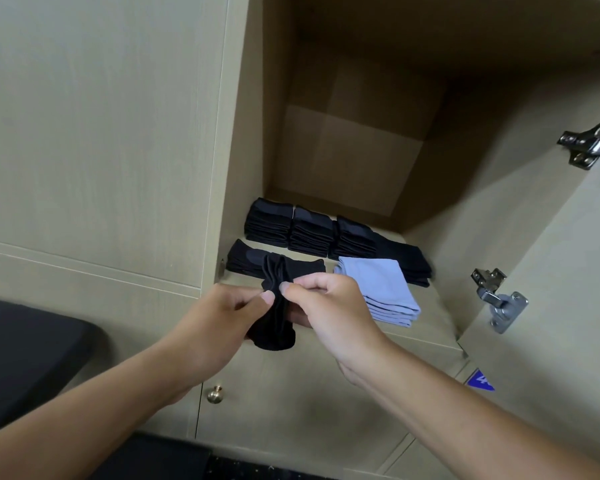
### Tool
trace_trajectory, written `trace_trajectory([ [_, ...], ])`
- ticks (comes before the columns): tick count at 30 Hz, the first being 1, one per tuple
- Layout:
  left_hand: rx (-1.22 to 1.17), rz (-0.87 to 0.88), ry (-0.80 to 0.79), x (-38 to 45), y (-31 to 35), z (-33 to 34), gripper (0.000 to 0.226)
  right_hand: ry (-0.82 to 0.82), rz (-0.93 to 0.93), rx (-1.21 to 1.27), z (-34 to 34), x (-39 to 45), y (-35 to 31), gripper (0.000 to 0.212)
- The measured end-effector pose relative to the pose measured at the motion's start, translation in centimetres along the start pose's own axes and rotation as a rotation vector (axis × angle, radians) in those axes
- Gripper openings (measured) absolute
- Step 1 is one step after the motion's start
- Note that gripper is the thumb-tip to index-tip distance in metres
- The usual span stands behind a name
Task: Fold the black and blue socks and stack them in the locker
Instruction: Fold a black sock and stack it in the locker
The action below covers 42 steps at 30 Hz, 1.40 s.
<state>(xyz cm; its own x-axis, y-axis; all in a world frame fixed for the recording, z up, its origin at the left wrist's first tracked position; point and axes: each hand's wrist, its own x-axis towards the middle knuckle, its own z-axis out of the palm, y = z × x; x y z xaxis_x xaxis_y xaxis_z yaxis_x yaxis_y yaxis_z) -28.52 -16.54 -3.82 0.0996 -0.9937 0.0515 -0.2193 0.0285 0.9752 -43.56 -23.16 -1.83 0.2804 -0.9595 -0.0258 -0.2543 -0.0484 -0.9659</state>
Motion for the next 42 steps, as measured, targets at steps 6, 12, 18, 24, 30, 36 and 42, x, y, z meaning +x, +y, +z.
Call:
trace_trajectory([
  [6, 0.0, -0.021, 0.108, 0.2, 0.2, 0.8, 0.05, 0.029, -0.004, -0.041, -0.5, 0.7, 0.4, 0.024],
  [12, 0.013, -0.044, 0.194, 0.3, 0.0, 0.6, 0.059, 0.002, -0.002, -0.024, -0.6, 0.8, 0.7, 0.03],
  [18, 0.007, -0.026, 0.233, 0.6, -0.1, 0.7, 0.072, 0.034, -0.017, 0.014, -0.1, 0.6, 0.3, 0.04],
  [24, -0.115, 0.01, 0.154, 0.5, 1.4, 2.2, 0.04, -0.028, -0.015, 0.115, -0.9, -0.6, -1.4, 0.038],
  [30, -0.17, 0.011, 0.2, 0.7, 1.4, 1.9, 0.021, -0.12, 0.022, 0.249, -2.1, -1.3, -2.4, 0.048],
  [36, -0.285, -0.047, 0.289, 1.2, 1.8, 2.0, 0.028, 0.038, -0.156, 0.055, -3.4, -0.9, -1.9, 0.021],
  [42, -0.466, -0.06, 0.296, 1.7, 2.5, 2.0, 0.027, 0.077, -0.056, 0.014, -5.2, 0.0, -1.3, 0.016],
])
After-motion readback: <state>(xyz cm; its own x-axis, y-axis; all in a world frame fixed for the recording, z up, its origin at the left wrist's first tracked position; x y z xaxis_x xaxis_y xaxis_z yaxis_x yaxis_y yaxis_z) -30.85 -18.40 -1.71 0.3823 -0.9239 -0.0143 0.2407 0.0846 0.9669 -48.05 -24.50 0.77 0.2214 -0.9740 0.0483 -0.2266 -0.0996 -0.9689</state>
